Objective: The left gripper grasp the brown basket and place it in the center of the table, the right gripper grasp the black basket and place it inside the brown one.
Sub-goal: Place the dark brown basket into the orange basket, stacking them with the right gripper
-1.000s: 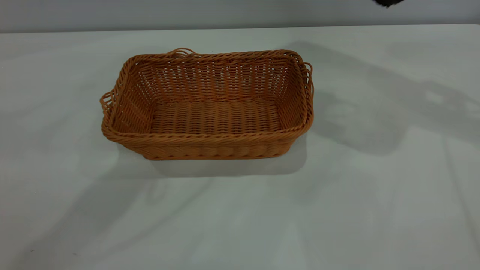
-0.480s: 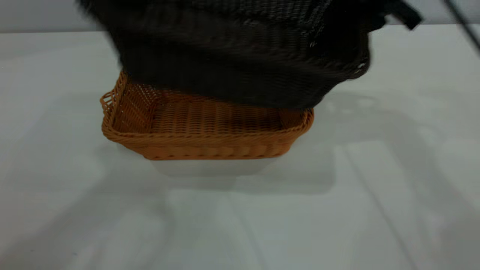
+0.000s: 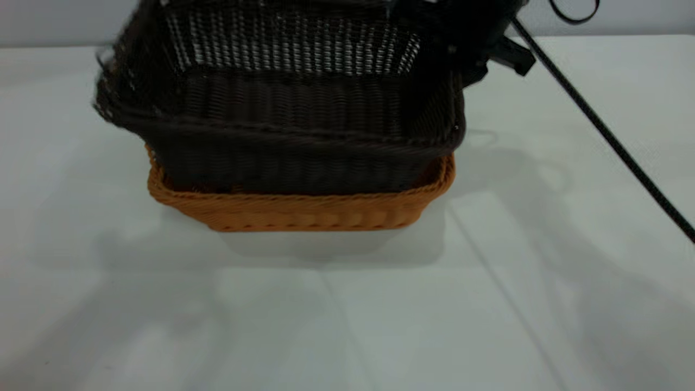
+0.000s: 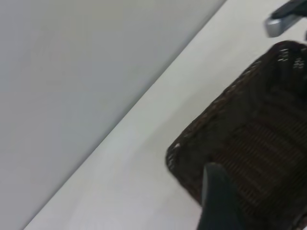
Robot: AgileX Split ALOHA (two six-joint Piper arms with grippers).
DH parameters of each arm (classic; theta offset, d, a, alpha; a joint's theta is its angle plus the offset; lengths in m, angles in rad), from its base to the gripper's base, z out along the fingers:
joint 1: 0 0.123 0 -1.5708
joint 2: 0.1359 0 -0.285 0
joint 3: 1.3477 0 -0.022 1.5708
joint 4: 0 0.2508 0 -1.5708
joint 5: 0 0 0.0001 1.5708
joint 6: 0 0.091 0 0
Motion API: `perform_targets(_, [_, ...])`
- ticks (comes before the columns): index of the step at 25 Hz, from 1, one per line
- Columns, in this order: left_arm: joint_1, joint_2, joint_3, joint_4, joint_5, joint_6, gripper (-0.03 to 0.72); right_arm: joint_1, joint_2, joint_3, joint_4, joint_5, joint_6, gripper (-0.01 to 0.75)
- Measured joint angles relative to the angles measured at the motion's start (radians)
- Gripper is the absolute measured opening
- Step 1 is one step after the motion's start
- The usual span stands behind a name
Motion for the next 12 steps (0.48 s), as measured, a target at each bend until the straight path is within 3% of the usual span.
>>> perform_targets(7, [0.0,0.0,-0.003,0.044,0.0,-0.026,0.395,0.0,0.029,-0.002,-0.064,-0.038,0.036,0.121])
perform_targets(9, [0.0,0.0,-0.003,0.045,0.0,-0.026,0.395,0.0,0.029,-0.003,-0.063,-0.034,0.036,0.168])
perform_targets(12, [0.0,0.0,-0.003,0.046,0.0,-0.026,0.395,0.0,0.027,-0.008,-0.058,-0.004,0.026,0.299])
